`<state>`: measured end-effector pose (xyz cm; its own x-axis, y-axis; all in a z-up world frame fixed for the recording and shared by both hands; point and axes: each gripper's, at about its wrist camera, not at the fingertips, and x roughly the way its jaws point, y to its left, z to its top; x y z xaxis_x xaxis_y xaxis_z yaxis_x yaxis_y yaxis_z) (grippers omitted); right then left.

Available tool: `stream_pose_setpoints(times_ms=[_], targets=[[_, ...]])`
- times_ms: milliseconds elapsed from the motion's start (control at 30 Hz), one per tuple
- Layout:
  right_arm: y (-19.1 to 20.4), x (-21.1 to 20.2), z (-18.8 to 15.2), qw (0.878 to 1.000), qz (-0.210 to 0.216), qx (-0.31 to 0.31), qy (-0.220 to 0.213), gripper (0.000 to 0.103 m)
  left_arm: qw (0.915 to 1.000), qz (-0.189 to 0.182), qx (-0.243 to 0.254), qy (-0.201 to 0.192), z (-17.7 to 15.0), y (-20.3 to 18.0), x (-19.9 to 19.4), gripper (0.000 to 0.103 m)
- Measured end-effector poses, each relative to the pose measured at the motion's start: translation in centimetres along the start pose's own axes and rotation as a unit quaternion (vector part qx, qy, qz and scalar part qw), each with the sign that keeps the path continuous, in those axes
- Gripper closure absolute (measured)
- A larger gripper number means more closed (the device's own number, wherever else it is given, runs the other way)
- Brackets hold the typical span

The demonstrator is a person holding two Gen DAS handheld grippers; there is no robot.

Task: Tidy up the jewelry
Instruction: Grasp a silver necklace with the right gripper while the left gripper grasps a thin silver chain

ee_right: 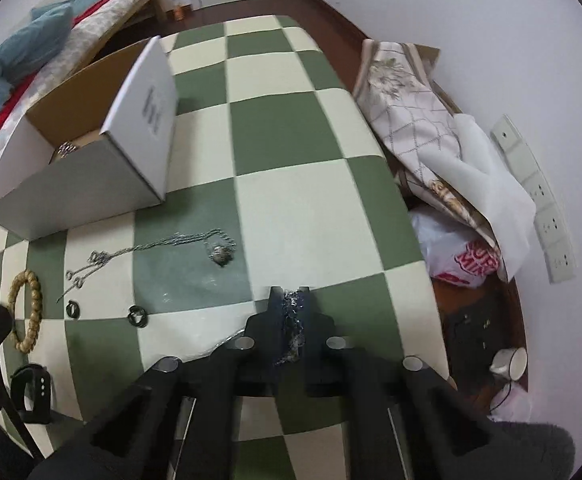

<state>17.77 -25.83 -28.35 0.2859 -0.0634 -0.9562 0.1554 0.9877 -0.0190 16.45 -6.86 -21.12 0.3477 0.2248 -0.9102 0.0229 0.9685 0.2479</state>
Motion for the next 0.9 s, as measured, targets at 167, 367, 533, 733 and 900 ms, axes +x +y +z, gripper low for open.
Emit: stream_pose_setpoints(times_ms=[167, 367, 533, 733, 900], targets=[[-3.6, 0.0, -0.1, 0.998, 0.034, 0.054, 0.006, 0.097, 0.9986, -0.041, 0.033, -0.007, 1.3, -3.1, -0.4, 0.000], [-7.9, 0.1, -0.6, 0.993, 0.056, 0.105, 0.020, 0.097, 0.9904, -0.091, 0.104, -0.007, 2.6, -9.6, 0.0, 0.000], [-9.5, -0.1, -1.0, 0.991, 0.057, 0.122, 0.023, 0.098, 0.9840, -0.102, 0.146, 0.007, 2.8, -13.1, 1.3, 0.001], [-11.8, -0.7, -1.7, 0.986, 0.061, 0.155, 0.028, 0.097, 0.9775, -0.118, 0.173, 0.021, 2.6, -15.4, 2.1, 0.012], [-12.5, -0.7, -2.1, 0.984, 0.061, 0.166, 0.032, 0.097, 0.9735, -0.144, 0.176, 0.020, 3.2, -16.1, 2.0, 0.036]])
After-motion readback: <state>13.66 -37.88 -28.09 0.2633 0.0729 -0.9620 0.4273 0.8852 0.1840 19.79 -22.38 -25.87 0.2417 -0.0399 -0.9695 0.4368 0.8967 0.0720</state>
